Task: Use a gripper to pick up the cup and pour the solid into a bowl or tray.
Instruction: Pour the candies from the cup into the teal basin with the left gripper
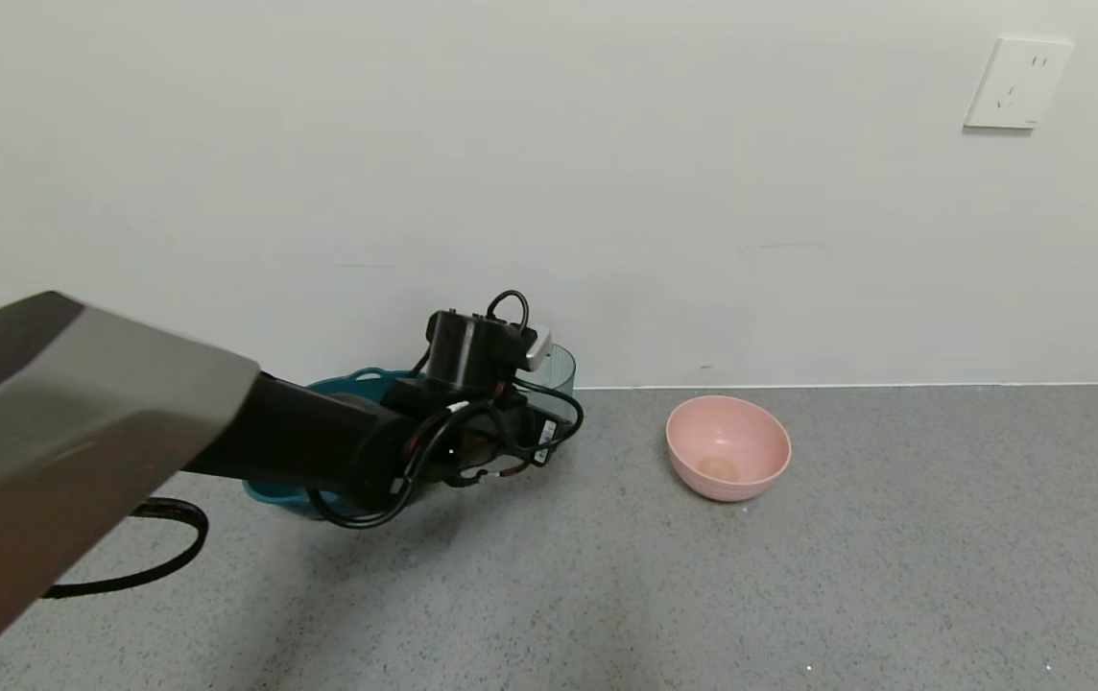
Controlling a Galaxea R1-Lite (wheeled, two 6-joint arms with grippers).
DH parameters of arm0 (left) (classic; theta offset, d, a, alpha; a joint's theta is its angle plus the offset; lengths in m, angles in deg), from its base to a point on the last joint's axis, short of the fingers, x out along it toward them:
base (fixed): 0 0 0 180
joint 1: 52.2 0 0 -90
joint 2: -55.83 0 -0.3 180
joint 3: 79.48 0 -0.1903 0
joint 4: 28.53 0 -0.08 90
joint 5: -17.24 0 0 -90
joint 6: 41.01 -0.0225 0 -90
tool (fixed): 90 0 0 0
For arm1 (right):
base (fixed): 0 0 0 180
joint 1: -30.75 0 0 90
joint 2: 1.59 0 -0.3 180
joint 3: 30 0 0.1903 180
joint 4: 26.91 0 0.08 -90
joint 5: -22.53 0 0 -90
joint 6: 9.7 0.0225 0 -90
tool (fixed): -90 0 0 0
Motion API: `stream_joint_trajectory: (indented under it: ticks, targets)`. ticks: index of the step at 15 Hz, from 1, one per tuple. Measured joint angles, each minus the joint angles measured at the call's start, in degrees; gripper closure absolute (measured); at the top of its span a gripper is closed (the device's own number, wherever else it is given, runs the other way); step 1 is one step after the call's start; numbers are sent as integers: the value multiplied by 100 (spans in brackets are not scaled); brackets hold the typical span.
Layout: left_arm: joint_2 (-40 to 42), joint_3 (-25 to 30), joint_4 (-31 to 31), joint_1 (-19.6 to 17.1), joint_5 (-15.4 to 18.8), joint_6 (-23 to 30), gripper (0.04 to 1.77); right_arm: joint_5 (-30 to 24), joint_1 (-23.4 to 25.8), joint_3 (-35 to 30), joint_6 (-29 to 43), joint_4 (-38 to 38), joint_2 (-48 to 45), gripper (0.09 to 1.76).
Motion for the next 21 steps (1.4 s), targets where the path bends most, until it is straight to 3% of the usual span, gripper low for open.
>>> stream_joint_trajectory:
  ticks: [5, 10, 13, 16, 19, 21]
  targets:
    - [833, -105, 642, -601, -12, -894, 55, 2, 2, 0, 0, 0, 0, 14]
    - [1429, 30, 1179, -1604, -6, -1952, 55, 0, 2, 0, 2, 0, -2, 14]
    - [1606, 144, 1201, -2227, -12, -2672, 55, 0, 2, 0, 0, 0, 0, 14]
    - [1699, 273, 1240, -2608, -41, -3422, 55, 0, 2, 0, 0, 0, -2, 14]
    - [1698, 358, 1229, -2815, -496, -4044, 55, 2, 2, 0, 0, 0, 0, 14]
    - [1698, 407, 1246, -2883, -692, -4731, 55, 0, 2, 0, 0, 0, 0, 14]
